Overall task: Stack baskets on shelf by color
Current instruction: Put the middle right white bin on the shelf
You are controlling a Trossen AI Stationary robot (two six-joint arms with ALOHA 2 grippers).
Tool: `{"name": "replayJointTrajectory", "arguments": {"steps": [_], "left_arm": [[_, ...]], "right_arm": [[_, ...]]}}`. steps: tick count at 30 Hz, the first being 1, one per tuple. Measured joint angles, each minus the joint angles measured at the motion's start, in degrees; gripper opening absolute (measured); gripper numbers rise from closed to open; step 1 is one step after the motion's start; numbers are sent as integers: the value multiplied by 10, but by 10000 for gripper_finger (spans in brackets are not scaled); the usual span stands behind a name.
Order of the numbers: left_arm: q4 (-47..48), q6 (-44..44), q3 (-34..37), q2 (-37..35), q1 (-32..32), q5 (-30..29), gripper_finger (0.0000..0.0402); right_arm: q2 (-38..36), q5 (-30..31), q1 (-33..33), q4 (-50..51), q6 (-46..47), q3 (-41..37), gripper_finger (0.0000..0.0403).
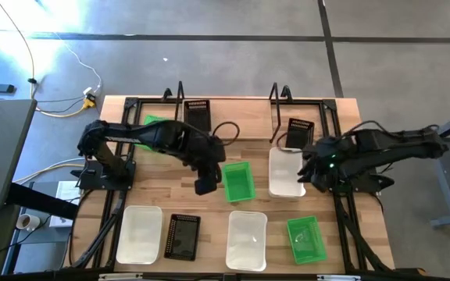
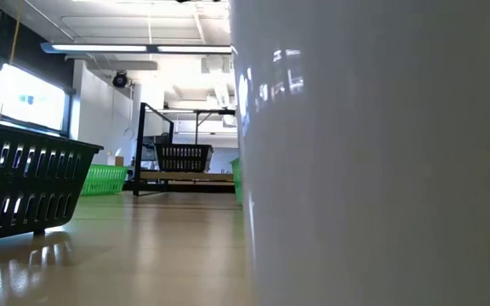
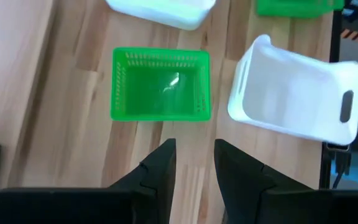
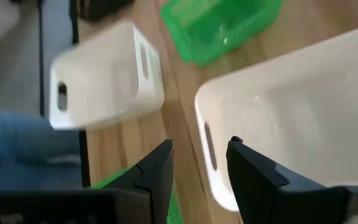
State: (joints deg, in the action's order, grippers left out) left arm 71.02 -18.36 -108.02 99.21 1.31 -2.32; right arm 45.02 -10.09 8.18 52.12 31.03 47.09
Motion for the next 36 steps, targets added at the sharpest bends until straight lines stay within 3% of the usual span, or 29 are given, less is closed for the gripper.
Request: {"name": "replayJointTrajectory", "arguments": {"steps": [10,17,22,36], "left_arm": [[7,-1,12,-14,46,1,101],[9,-13,13,-23,73,1,101],[8,-16,13,-28,84,0,101],[9,-14,13,-27,89,0,101]], "right_arm": [[126,2,98,0,30,0,133],[194,41,138,-9,25,0,133],[228,85,153,-11,26,0,133],[346,108,157,-49,15,0,133]]}}
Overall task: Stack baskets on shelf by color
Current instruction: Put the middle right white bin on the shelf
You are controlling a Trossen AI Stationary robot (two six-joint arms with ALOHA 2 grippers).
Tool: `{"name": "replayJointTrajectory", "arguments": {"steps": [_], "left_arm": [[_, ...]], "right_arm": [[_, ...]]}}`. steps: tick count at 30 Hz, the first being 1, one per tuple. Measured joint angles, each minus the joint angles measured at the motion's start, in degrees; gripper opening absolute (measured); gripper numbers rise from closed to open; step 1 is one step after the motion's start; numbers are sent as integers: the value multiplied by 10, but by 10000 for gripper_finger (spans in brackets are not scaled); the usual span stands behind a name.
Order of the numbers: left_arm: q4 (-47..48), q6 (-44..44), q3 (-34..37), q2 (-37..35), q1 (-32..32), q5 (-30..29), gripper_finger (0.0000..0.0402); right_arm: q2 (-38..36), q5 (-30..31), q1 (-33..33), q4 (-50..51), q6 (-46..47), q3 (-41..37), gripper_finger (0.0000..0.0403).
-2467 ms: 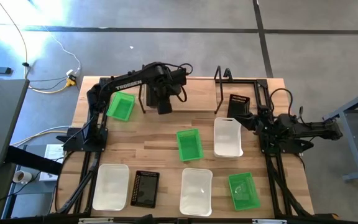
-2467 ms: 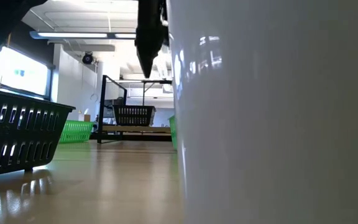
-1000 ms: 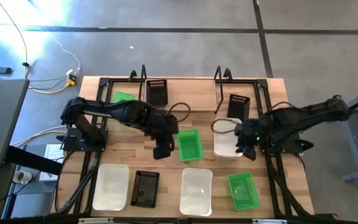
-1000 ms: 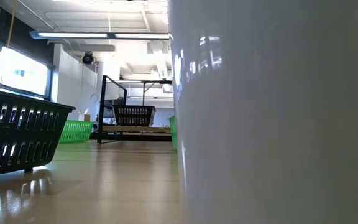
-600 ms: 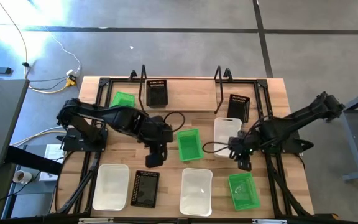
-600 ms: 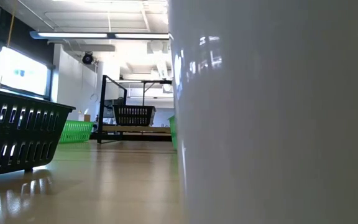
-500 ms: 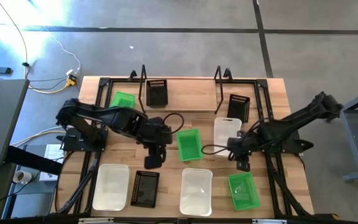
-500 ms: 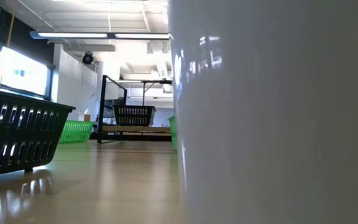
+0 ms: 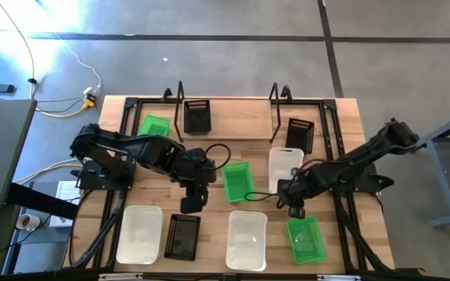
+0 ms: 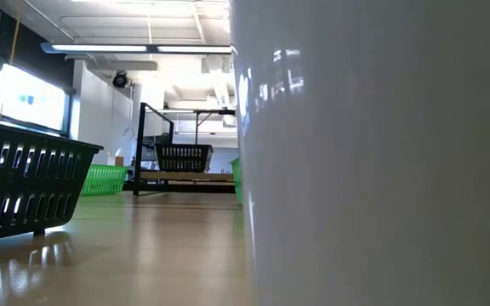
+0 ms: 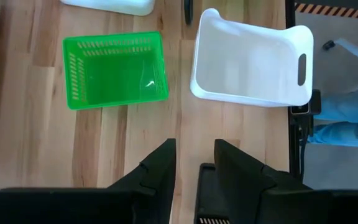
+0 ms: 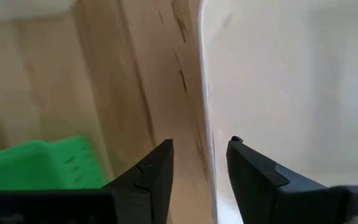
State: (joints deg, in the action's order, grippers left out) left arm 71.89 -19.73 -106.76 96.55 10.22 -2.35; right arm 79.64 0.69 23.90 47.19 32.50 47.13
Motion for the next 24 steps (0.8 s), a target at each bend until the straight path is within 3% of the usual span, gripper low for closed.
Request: {"name": "replayJointTrajectory", "arguments": {"steps": [8,16,24], "left_arm": [[1,4,0,0,0,0,101],[3,4,0,0,0,2,101],[3,13,0,1,-6,2,101]], "right_arm": [[72,-2,0,-4,6,0,127],[77,-18,0,-13,7,1,9],[73,-16,3,29,27,52,5]]}}
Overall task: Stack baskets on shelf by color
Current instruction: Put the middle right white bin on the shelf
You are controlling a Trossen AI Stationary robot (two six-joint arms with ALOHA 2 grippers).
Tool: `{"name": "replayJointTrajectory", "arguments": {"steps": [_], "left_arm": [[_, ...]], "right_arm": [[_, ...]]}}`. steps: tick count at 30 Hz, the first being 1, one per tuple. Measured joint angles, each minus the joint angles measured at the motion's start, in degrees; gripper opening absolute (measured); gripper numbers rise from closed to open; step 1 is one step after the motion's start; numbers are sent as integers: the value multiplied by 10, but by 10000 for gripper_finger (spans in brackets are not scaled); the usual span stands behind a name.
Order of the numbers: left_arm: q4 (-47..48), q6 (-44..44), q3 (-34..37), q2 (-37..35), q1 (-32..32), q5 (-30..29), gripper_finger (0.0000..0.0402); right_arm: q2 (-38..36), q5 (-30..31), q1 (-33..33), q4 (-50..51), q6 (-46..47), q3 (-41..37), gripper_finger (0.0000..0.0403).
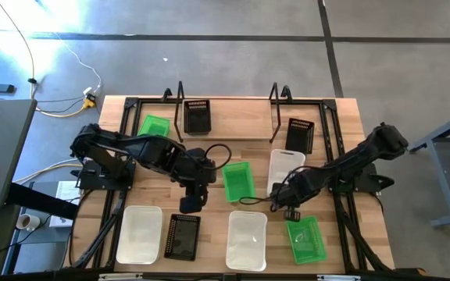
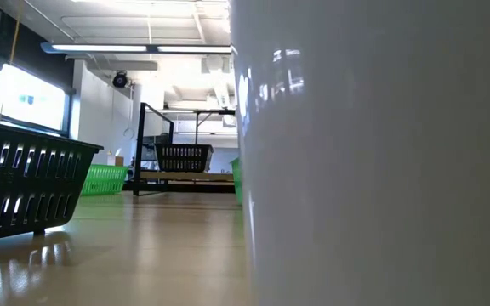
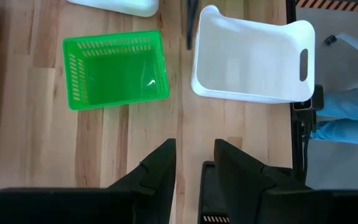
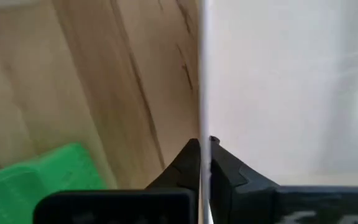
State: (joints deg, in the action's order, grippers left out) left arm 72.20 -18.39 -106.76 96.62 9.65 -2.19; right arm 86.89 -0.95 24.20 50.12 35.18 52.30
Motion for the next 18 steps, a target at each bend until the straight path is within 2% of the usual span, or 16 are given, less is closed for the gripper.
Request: {"name": "replayJointTrajectory", "arguments": {"steps": [7,18], "left_arm": [[0,1,0,0,-3,-2,101],[0,1,0,0,-3,-2,101]], "right_arm": [[0,25,9,49,12,75,1],[0,72,7,67,-30,188,0]]}}
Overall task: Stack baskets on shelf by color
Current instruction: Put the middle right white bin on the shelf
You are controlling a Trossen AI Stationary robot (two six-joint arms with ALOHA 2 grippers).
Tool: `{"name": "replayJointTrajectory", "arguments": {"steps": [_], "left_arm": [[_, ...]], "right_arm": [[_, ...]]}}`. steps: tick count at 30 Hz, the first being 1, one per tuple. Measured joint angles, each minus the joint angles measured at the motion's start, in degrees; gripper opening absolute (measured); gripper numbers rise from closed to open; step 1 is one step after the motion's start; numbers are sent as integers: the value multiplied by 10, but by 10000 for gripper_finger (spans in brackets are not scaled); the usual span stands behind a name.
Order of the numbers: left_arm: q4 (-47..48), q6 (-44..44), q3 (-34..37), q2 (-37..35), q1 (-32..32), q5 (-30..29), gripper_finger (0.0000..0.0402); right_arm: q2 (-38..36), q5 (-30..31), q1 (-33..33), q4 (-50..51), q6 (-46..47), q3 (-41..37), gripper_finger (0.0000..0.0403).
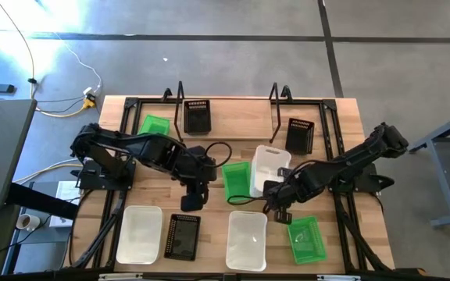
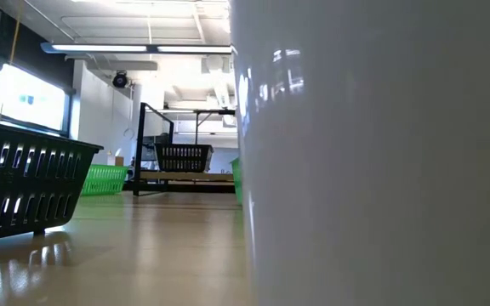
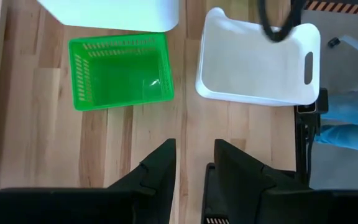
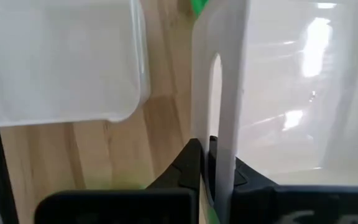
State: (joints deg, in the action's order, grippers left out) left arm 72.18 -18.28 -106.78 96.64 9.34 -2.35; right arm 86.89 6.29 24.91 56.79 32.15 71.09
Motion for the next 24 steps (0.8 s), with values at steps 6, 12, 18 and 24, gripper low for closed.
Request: {"name": "replayJointTrajectory", "arguments": {"steps": [6,12,18,24], "left_arm": [[0,5,0,0,0,0,101],[0,5,0,0,0,0,101],[-1,5,0,0,-5,0,101],[-1,5,0,0,-21,-4,101]], "right_arm": [[0,46,-17,46,-59,55,0],[0,106,-56,69,-166,99,0],[0,168,-125,68,-293,133,0],[0,171,-219,64,-393,143,0]]}}
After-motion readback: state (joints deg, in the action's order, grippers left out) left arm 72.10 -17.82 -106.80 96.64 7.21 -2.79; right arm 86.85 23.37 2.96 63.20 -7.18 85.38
